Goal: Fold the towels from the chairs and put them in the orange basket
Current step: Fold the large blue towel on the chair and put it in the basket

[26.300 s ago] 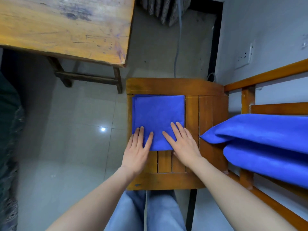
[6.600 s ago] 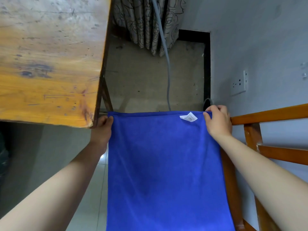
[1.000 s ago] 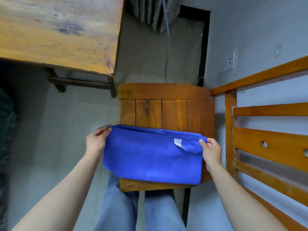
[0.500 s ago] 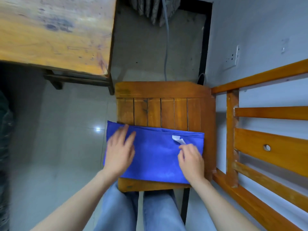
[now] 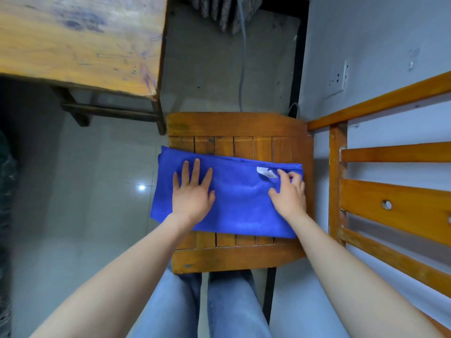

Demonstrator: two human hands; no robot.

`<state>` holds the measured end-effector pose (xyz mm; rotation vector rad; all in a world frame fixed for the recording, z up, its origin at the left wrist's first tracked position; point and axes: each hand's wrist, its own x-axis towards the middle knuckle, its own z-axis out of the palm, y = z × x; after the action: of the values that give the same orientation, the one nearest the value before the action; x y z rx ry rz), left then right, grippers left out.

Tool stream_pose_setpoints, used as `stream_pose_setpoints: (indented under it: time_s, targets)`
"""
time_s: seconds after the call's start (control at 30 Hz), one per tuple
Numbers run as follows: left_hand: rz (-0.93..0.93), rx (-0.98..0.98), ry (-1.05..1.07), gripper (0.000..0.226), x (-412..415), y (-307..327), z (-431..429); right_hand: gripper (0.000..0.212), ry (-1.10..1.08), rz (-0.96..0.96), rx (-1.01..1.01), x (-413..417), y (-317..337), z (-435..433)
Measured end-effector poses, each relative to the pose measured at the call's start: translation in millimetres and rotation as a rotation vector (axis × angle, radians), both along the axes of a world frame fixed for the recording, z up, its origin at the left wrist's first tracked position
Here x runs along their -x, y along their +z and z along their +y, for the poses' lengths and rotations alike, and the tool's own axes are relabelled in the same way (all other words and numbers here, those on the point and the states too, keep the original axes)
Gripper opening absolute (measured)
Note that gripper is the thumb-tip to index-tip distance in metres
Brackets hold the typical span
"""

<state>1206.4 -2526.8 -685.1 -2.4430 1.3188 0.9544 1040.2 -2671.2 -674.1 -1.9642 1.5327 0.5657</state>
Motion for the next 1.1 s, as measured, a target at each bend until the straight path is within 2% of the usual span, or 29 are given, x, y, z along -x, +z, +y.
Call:
stream_pose_setpoints:
  time_s: [0.1,0.23,0.37,0.43,0.53,0.63,0.73,0.83,0.87,1.0,1.1]
  targets:
    - [-0.023,0.059,-0.071,0.071,14.6,8.4,13.9,0.053,-0.313,-0.02,0.136,5.9,6.3,8.4]
    - [0.022,0.016,-0.148,0.075,38.4,8.4,49.0,0.067,-0.626,0.036,-0.045,30.8,-3.2,23.2]
    - [0.058,-0.034,-0.121,0.064,38.7,7.0,65.8,0.064,-0.656,0.049,-0.079,36.2,-8.2,25.3]
    - [0.05,-0.068,-0.136,0.067,34.0,4.2,70.8,0.047,-0.71,-0.014,-0.09,37.2,-11.0,20.0]
    - [0.077,-0.075,-0.132,0.068,28.3,5.6,70.8,0.008,-0.756,-0.113,-0.157,42.9,-13.0,16.1]
    - [0.13,-0.064,-0.101,0.059,26.1,10.7,64.1,0.017,-0.782,-0.177,-0.181,43.7,2.4,10.1]
    - [0.156,-0.107,-0.141,0.058,30.3,17.3,57.1,0.017,-0.89,-0.334,-0.095,44.4,24.9,1.4]
    - [0.194,-0.137,-0.165,0.056,38.0,19.2,52.4,0.011,-0.869,-0.403,-0.104,51.5,31.6,3.9]
    - [0.196,-0.143,-0.156,0.056,39.6,18.7,51.7,0.004,-0.845,-0.386,-0.138,54.4,29.4,7.3]
    - [0.202,-0.125,-0.097,0.054,38.6,16.8,51.0,0.031,-0.799,-0.234,-0.183,68.6,10.7,12.0]
    - [0.188,-0.128,-0.125,0.054,31.8,13.9,56.8,0.038,-0.77,-0.151,-0.16,67.8,2.2,11.7]
